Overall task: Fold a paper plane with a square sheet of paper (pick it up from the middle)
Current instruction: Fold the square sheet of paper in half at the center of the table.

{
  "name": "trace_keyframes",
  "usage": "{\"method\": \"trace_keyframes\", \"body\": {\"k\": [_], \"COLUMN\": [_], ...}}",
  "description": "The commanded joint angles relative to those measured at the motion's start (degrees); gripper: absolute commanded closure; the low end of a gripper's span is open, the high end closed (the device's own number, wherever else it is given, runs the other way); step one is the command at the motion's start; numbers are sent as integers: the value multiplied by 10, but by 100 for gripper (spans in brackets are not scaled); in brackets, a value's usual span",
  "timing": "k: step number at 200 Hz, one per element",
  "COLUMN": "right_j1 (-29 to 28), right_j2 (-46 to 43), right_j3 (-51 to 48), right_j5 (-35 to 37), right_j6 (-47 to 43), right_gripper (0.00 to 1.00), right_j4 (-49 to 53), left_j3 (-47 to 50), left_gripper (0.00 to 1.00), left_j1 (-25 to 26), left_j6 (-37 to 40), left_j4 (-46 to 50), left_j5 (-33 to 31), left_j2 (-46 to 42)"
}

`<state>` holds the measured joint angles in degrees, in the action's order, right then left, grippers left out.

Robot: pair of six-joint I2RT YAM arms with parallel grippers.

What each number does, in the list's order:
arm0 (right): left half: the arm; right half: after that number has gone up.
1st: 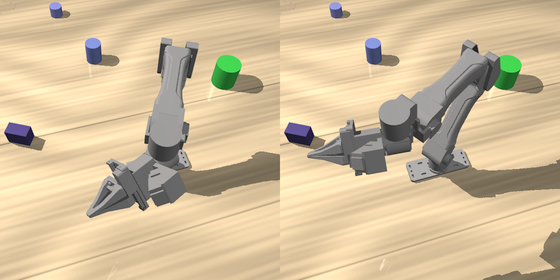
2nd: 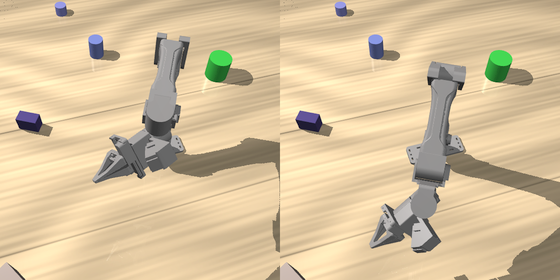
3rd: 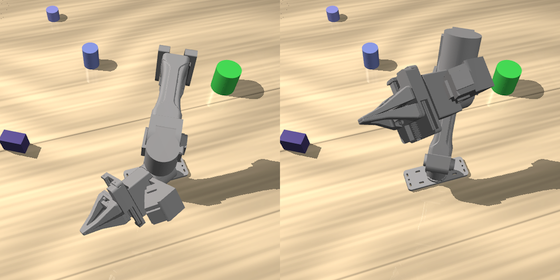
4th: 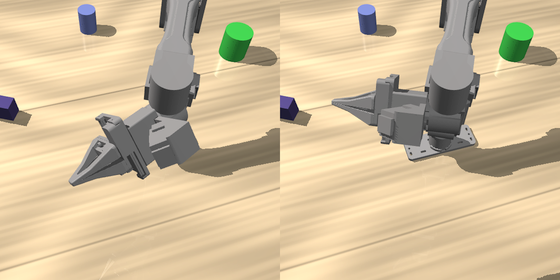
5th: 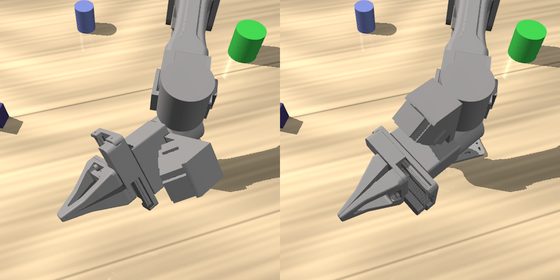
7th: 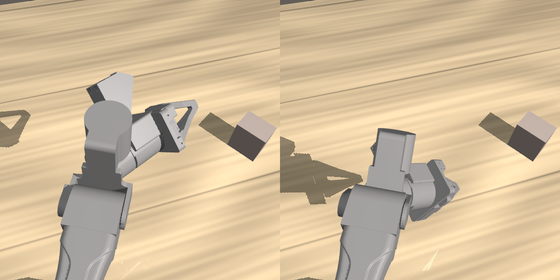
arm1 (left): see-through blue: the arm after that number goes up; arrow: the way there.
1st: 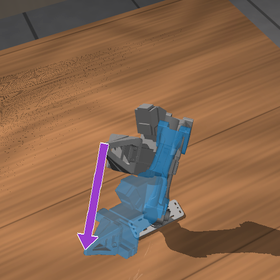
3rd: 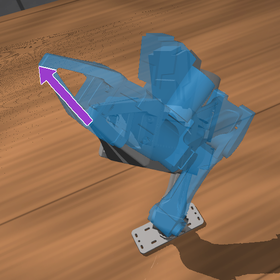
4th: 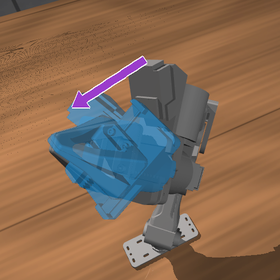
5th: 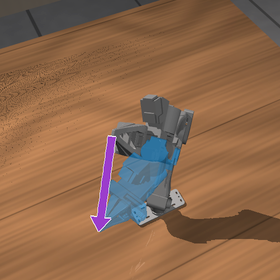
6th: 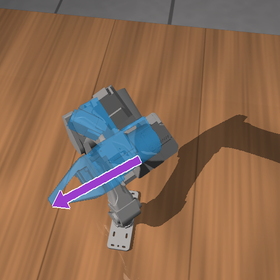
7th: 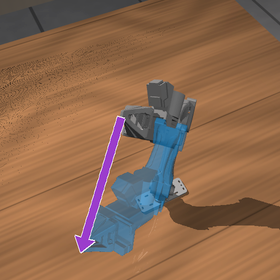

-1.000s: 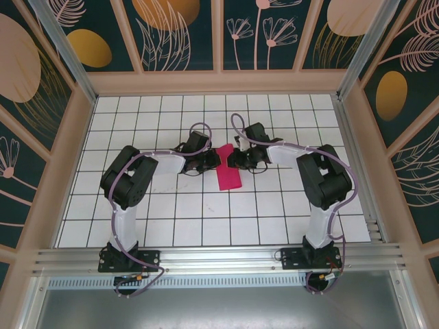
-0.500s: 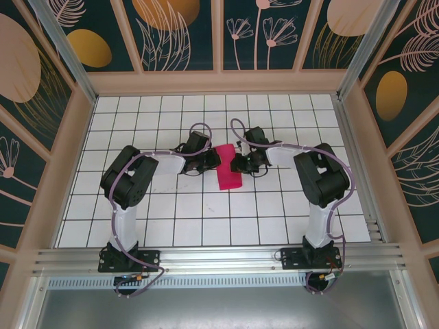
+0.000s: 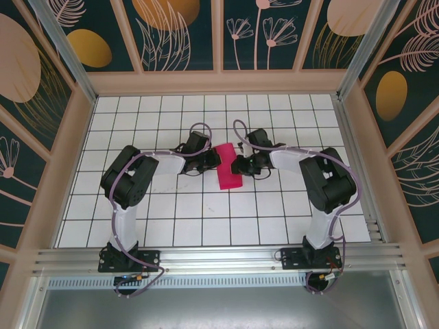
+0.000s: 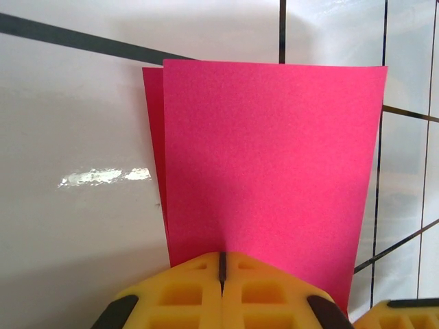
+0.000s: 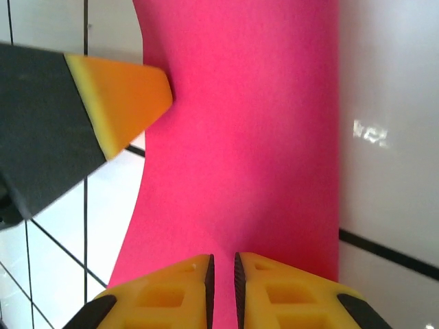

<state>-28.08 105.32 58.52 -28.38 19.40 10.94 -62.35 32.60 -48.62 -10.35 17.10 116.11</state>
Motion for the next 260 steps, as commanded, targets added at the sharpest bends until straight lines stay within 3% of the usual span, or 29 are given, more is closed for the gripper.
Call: {"method": "trace_keyframes", "body": {"k": [1, 48, 99, 184, 234, 260], "right_j1": [2, 6, 5, 6, 6, 6], "right_j2": [-12, 1, -61, -33, -85, -66], "right_j3": [-29, -43, -40, -92, -93, -102], "right_j5": [-10, 18, -4, 27, -7, 2], "right_j6": [-1, 7, 9, 18, 5, 7], "right_gripper": [82, 83, 83, 83, 83, 83], "right_j4": [10, 14, 9, 12, 6, 5], "left_j3": [32, 33, 33, 33, 34, 33], "left_gripper": [93, 94, 94, 94, 95, 95], "left_j1": [1, 2, 2, 1, 2, 2], "left_j6": [15, 16, 16, 16, 16, 16], "left_j4": [83, 83, 80, 81, 80, 78], "left_j5": [-58, -60, -60, -61, -62, -61], "left_j2": [74, 74, 76, 75, 75, 75]}}
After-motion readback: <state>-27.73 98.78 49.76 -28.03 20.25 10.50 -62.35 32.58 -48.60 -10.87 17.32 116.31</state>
